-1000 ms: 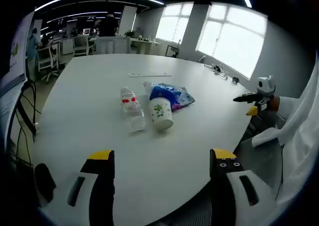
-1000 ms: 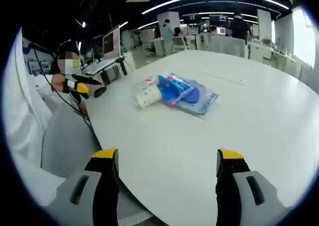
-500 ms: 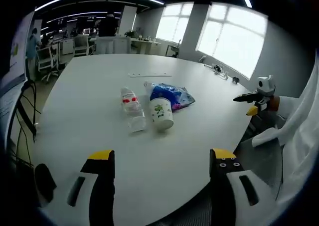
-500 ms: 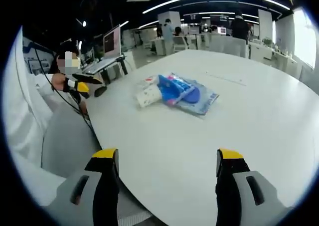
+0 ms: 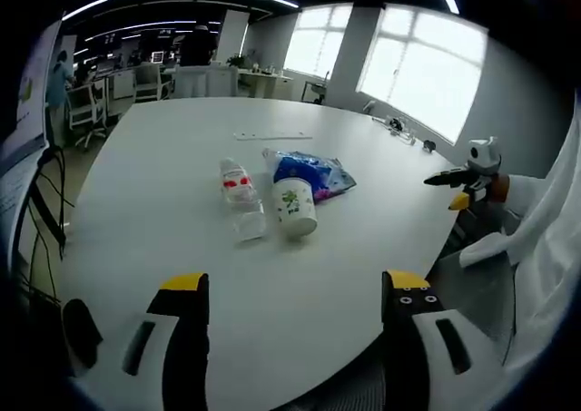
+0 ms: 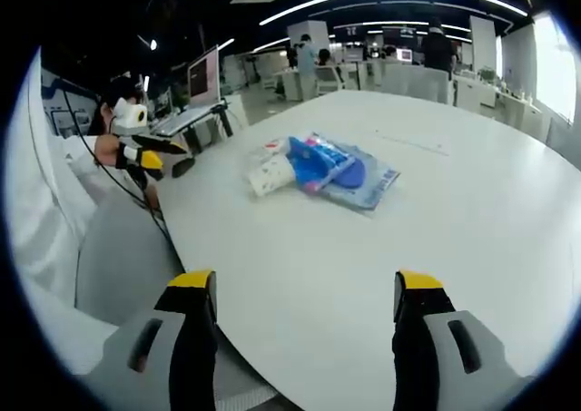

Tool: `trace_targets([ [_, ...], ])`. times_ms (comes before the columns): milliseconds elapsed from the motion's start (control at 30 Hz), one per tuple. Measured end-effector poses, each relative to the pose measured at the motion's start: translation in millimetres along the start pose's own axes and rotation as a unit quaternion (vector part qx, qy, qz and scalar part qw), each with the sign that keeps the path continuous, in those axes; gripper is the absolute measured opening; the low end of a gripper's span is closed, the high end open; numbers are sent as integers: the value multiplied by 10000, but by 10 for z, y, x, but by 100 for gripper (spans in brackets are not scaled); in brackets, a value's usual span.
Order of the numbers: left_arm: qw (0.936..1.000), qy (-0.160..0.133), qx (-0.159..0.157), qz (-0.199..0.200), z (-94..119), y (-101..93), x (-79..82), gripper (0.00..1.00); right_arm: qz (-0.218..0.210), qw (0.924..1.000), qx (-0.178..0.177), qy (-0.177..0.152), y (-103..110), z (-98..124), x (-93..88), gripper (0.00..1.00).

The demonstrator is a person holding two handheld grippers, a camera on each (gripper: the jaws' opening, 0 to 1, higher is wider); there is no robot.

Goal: Arrange the tabletop items into an orderly group along one side of the table until the central work area is clear of visible clutter.

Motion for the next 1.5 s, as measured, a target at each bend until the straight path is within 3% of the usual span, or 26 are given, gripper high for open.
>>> trace_targets([
  [933, 9999, -16, -28, -100, -61, 41, 135, 80, 31, 10000, -24, -68, -80, -97, 102, 79],
  [1500, 9996, -73, -98, -254, -179, 73, 313, 80, 73, 9995, 16, -291, -90, -312, 334, 76],
])
Point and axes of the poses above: the point that each gripper's makers call its tool centre point, and the gripper's own axes: z roughly backward along the fingers, y roughly to its left, x roughly out of its top, the point moved 5 cm from there along z, roughly backward along the fingers, and after that the axes turned 9 degrees about z, right-handed, at the moved point
